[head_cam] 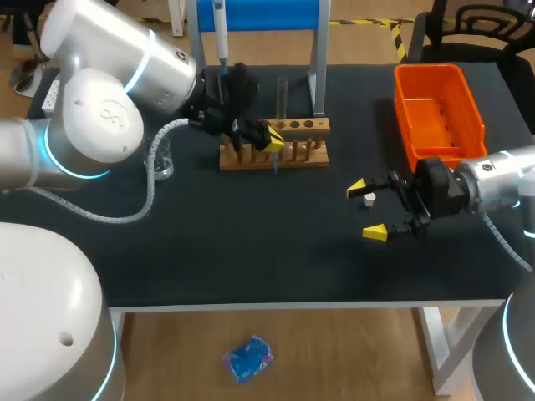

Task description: Invert the test tube, pick up the pipette, mount the tip to pipette, aspirate from beaker and dispense into the tube, eject the tip, return the pipette, and cap with the stopper.

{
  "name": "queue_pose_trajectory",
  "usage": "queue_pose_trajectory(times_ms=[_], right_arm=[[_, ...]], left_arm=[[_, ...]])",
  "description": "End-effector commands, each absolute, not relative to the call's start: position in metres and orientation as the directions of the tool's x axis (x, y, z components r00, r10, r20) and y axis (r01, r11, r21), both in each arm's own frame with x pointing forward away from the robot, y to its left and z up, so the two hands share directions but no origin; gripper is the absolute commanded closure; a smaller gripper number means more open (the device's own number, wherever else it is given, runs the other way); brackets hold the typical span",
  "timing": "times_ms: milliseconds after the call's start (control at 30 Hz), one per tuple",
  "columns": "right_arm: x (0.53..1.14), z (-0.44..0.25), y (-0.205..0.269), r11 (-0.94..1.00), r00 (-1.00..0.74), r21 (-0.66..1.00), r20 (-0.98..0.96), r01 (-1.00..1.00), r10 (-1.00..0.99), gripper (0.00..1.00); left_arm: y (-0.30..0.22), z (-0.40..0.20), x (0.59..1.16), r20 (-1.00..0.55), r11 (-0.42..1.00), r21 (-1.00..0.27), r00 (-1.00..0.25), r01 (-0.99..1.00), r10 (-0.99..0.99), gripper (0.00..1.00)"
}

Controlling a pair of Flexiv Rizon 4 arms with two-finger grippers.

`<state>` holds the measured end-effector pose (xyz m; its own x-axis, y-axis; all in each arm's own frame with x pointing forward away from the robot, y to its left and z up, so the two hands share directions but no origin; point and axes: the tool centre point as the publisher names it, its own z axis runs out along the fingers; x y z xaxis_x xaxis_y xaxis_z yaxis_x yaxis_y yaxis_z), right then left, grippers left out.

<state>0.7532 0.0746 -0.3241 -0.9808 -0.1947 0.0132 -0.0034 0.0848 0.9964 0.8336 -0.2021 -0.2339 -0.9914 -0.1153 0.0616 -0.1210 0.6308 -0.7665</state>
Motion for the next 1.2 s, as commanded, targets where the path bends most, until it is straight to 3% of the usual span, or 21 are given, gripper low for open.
queue_pose_trajectory(times_ms=[33, 367, 1200], right_arm=[[0.752, -0.324, 0.074, 0.085, -0.981, 0.996, 0.012, -0.004, -0.193, 0.0], [0.752, -0.324, 0.074, 0.085, -0.981, 0.996, 0.012, -0.004, -0.193, 0.0], [0.786, -0.304, 0.142, 0.016, -0.998, 1.0, -0.02, -0.021, -0.066, 0.0]], left_arm=[[-0.229, -0.252, 0.825, 0.083, 0.594, -0.795, -0.992, -0.126, -0.1, 1.0], [-0.244, -0.257, 0.808, 0.087, 0.628, -0.767, -0.991, -0.132, -0.102, 1.0], [-0.244, -0.257, 0.808, 0.087, 0.628, -0.767, -0.991, -0.132, -0.102, 1.0]])
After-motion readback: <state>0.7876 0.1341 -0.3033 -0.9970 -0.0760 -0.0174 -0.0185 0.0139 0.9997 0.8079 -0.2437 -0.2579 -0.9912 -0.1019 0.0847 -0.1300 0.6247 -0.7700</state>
